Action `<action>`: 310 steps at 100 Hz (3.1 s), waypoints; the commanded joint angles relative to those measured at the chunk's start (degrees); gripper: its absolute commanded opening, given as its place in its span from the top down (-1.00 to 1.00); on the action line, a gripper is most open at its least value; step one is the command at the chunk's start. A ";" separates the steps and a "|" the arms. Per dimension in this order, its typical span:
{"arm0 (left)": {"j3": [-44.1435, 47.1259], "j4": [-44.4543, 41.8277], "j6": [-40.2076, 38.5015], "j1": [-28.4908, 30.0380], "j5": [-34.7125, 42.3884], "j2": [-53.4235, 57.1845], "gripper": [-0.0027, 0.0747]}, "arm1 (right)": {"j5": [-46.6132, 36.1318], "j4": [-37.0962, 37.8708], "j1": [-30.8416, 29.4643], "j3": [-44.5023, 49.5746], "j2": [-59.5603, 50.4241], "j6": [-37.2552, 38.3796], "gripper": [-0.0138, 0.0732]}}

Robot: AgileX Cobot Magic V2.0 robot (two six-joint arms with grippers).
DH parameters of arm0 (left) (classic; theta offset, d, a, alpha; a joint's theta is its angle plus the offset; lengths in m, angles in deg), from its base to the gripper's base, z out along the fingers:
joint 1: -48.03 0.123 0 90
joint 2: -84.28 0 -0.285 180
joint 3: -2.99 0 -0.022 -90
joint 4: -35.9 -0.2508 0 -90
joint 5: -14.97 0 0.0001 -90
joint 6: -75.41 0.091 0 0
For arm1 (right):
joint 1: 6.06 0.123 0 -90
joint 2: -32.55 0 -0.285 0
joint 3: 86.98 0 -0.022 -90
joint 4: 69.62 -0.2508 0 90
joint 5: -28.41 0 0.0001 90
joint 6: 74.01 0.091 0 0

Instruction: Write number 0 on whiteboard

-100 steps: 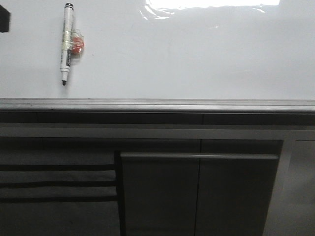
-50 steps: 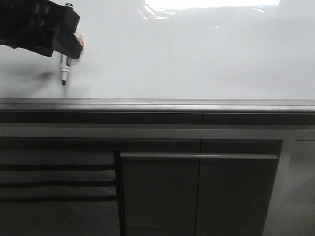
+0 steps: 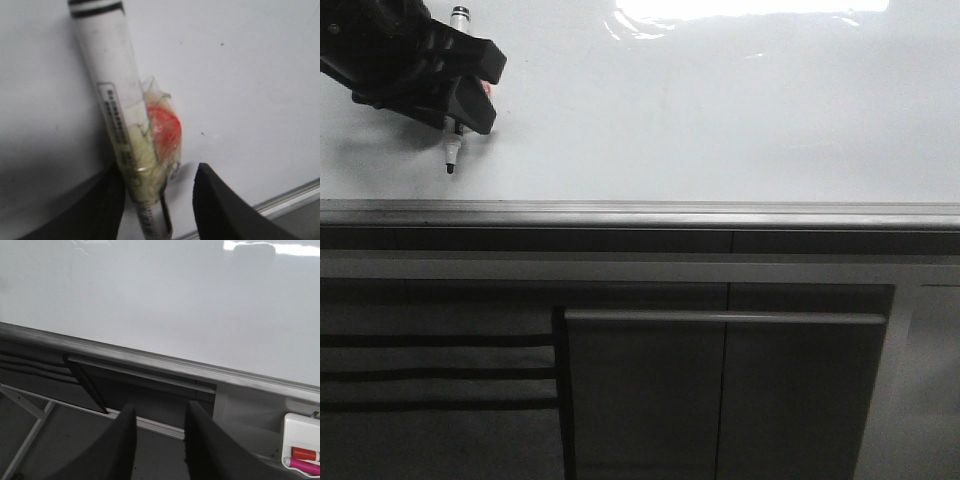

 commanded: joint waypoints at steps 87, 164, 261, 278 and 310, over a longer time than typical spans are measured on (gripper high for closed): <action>-8.94 -2.93 33.56 -18.70 -42.04 8.38 0.97 | 14.48 -8.59 19.58 -15.98 21.46 -36.74 0.21; -12.98 0.60 33.68 -27.25 -40.01 8.38 0.97 | 13.67 -14.59 31.12 -21.45 32.65 -44.79 0.20; -12.98 0.38 33.68 -27.25 -38.78 8.27 0.97 | 10.87 -14.99 31.20 -21.45 32.65 -44.79 0.35; -12.98 0.15 33.68 -27.25 -38.78 8.27 0.97 | 10.87 -14.99 31.20 -21.45 32.65 -44.79 0.62; -12.98 -0.12 30.97 -27.11 -38.35 8.27 0.45 | 12.21 -15.37 30.38 -21.45 32.65 -44.79 0.65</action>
